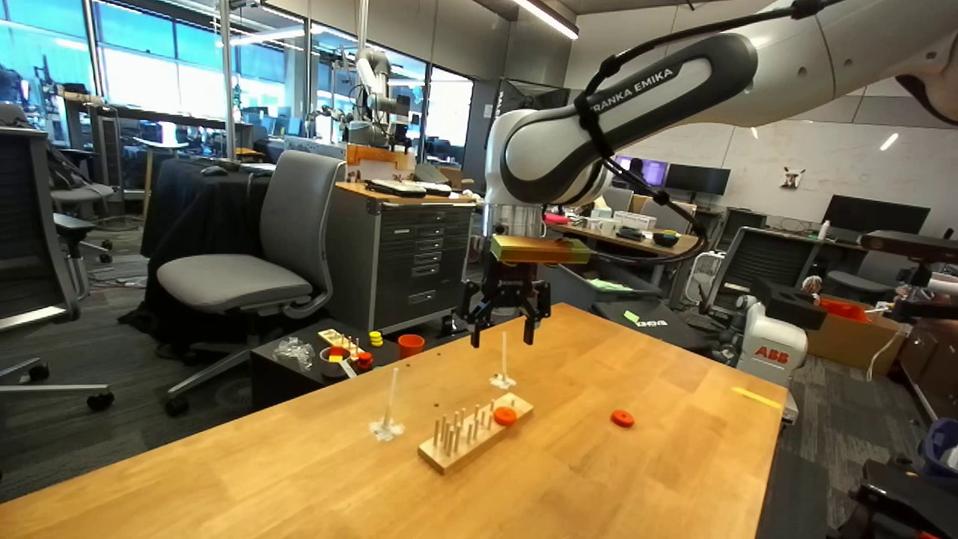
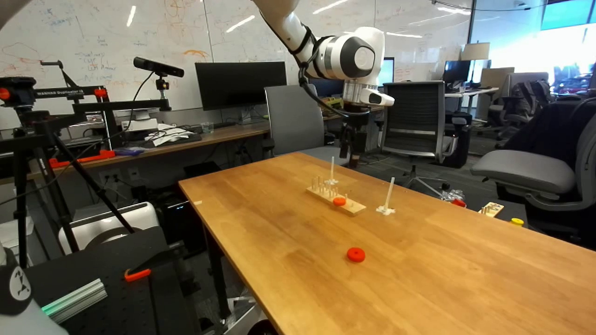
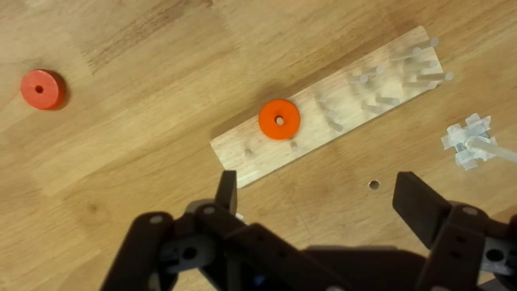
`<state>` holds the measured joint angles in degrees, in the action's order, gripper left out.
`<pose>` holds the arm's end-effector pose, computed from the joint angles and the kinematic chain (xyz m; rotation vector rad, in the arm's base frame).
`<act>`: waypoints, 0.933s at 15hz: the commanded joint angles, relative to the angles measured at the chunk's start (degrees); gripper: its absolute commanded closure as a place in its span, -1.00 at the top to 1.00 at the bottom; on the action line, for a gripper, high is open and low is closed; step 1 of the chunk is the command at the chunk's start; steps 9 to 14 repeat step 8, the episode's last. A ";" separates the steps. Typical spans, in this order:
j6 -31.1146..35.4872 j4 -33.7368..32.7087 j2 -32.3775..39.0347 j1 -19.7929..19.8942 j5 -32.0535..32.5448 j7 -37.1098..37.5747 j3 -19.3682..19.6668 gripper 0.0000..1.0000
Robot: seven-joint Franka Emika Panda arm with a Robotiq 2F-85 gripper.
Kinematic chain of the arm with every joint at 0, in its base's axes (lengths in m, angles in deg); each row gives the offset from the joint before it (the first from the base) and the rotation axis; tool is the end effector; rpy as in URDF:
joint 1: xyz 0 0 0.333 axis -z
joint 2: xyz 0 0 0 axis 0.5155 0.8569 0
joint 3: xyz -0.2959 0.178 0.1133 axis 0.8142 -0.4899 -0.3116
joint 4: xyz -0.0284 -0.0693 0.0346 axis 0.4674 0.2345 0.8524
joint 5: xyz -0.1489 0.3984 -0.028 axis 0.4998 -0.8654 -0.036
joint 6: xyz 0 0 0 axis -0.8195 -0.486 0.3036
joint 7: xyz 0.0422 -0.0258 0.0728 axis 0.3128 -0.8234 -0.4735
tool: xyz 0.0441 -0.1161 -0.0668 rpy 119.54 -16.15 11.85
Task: Put the orange ring on the wooden platform
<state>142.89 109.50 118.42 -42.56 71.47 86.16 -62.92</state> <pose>0.7669 0.1544 0.2093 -3.0496 0.7088 0.2430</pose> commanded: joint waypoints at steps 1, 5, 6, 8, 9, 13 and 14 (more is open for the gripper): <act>-0.16 -0.19 0.17 -0.07 -0.08 -0.01 0.09 1.00; -0.16 -0.20 0.71 -0.06 -0.09 -0.02 0.10 1.00; -0.16 -0.20 0.71 -0.06 -0.09 -0.03 0.10 1.00; -0.16 -0.22 0.71 -0.06 -0.09 -0.03 0.10 1.00; -0.16 -0.22 0.71 -0.06 -0.09 -0.03 0.10 1.00; -0.16 -0.22 0.71 -0.06 -0.09 -0.03 0.10 1.00; -0.16 -0.22 0.71 -0.06 -0.09 -0.03 0.10 1.00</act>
